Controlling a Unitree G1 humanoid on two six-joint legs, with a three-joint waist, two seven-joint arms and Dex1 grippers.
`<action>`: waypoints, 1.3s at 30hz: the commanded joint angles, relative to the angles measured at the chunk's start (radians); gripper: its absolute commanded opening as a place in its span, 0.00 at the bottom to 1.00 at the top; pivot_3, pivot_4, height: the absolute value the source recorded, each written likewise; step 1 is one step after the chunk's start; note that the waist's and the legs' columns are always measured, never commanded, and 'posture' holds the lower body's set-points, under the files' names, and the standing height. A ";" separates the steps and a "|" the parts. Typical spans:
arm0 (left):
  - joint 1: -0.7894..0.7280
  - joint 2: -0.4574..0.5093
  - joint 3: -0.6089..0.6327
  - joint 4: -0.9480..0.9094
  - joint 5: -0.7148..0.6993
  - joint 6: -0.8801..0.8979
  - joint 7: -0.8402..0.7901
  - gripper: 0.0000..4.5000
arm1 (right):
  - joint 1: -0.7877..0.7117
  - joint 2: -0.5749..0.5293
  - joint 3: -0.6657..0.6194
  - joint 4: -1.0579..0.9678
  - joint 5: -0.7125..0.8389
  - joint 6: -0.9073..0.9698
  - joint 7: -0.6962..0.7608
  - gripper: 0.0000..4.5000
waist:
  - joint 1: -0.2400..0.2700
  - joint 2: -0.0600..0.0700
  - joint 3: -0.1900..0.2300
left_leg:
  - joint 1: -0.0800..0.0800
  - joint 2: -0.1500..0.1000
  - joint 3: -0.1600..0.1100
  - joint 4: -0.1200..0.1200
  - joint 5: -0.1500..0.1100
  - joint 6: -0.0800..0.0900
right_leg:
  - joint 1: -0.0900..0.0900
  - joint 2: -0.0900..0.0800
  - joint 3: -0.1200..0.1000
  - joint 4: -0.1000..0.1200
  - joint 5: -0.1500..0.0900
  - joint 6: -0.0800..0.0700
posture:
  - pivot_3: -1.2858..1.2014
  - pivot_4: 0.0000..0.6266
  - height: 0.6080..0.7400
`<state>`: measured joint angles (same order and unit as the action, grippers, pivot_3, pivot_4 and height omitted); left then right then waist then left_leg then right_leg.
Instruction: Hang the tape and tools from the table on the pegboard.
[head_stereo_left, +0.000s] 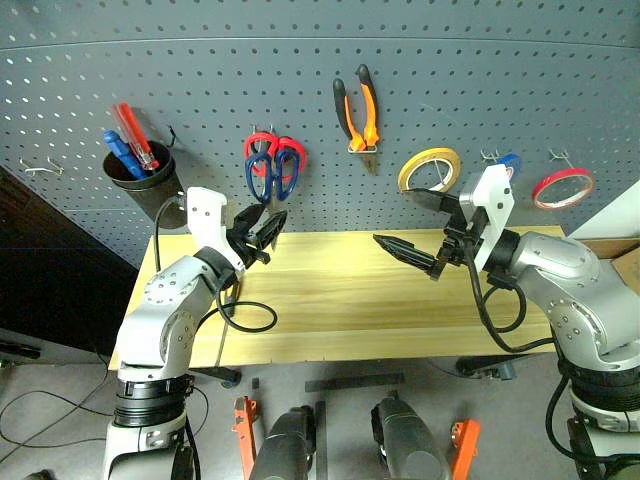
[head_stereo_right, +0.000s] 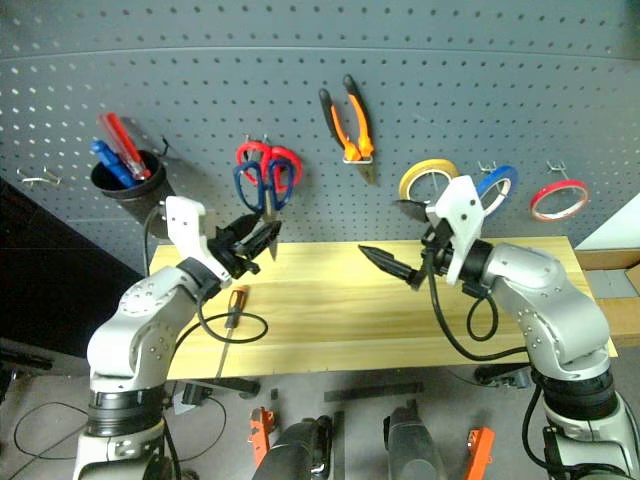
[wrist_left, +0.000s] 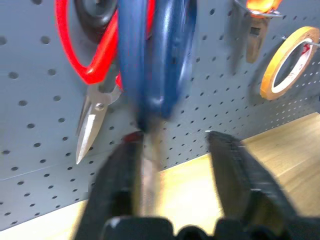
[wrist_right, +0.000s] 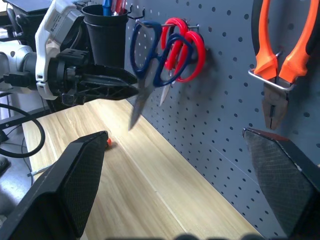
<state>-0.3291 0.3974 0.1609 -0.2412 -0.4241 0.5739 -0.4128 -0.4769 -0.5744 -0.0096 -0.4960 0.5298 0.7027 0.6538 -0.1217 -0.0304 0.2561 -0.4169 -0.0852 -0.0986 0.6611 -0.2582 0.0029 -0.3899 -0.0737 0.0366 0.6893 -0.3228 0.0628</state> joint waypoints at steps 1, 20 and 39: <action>0.052 0.052 -0.020 -0.008 0.037 0.022 -0.013 0.85 | 0.025 0.003 -0.001 -0.065 0.019 0.025 -0.026 1.00 | -0.002 0.000 0.000 | 0.000 0.000 0.000 0.000 0.000 0.000 | 0.000 0.000 0.000 0.000 0.000 0.000 | 0.42 0.42 1.00; 0.075 0.199 -0.068 0.289 0.252 0.400 0.109 0.85 | 0.099 0.454 0.152 -0.117 -0.001 0.507 -0.530 1.00 | -0.017 0.002 0.005 | 0.000 0.003 0.001 0.000 0.000 0.000 | -0.010 0.002 0.001 0.005 0.002 -0.002 | 0.42 0.48 1.00; -0.033 0.145 -0.084 0.501 0.277 0.314 0.091 0.24 | 0.011 0.168 0.348 -0.159 -0.079 0.204 -0.201 1.00 | -0.024 0.001 0.007 | -0.003 0.006 0.008 0.000 -0.001 -0.001 | -0.014 0.002 0.002 0.008 0.002 -0.002 | 0.41 0.48 1.00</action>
<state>-0.3699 0.5413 0.0592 0.2741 -0.1546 0.8915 -0.3211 -0.4478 -0.4013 0.3331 -0.6238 0.4563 0.9551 0.4224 -0.1453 -0.0291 0.2629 -0.4198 -0.0791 -0.0905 0.6608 -0.2590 0.0022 -0.4035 -0.0717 0.0384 0.6977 -0.3209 0.0605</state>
